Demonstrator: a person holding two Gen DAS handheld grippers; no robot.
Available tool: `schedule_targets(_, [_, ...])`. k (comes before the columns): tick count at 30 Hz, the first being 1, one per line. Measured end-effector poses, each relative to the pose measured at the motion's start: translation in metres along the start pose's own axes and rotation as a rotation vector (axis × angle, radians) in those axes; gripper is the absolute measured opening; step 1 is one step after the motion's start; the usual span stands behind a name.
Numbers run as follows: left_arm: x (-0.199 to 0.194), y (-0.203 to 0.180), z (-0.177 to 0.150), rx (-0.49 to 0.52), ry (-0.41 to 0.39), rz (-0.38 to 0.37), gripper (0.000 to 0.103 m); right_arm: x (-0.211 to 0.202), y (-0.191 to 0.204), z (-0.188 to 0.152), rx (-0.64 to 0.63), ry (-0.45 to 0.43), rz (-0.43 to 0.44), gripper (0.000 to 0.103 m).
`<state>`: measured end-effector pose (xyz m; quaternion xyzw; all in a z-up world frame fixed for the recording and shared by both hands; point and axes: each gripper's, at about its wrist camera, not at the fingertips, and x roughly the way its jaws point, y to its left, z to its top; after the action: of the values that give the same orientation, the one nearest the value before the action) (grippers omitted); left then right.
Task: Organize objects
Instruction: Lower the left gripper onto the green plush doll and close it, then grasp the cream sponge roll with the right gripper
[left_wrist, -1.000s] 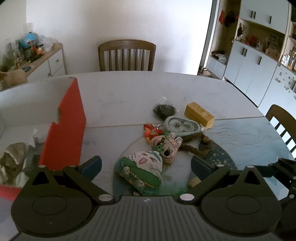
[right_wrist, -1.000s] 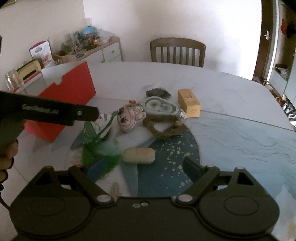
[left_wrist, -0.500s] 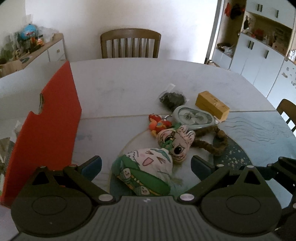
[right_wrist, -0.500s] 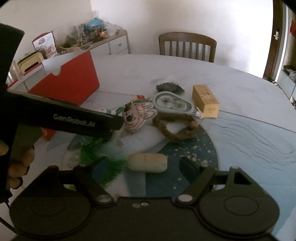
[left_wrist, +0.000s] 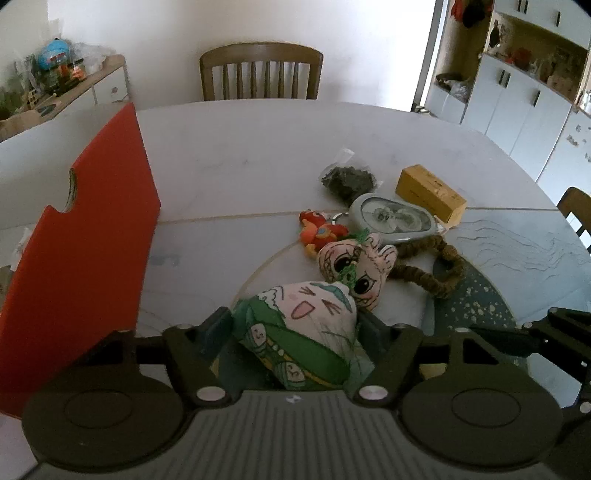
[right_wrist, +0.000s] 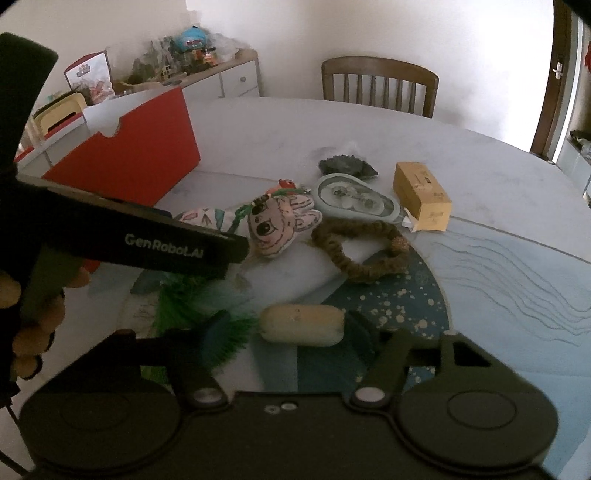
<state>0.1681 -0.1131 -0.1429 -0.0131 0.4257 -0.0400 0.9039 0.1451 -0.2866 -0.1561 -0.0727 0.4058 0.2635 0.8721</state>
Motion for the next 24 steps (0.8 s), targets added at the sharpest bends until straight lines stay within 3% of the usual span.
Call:
schedule_targets(5, [-0.001,-0.002,0.001,0.010,0.005,0.008,0.068,0.002,-0.001,0.000,-0.008,0.009,-0.026,0.050])
schedule_targets(15, [-0.018,-0.001,0.001,-0.003,-0.005,-0.012,0.065,-0.010,0.000,-0.001,-0.011,-0.008,-0.027,0.049])
schedule_targets(24, [-0.061,0.005,0.008,-0.021,-0.053,-0.060,0.065,-0.043,0.004,0.010,-0.015,-0.047,-0.009,0.049])
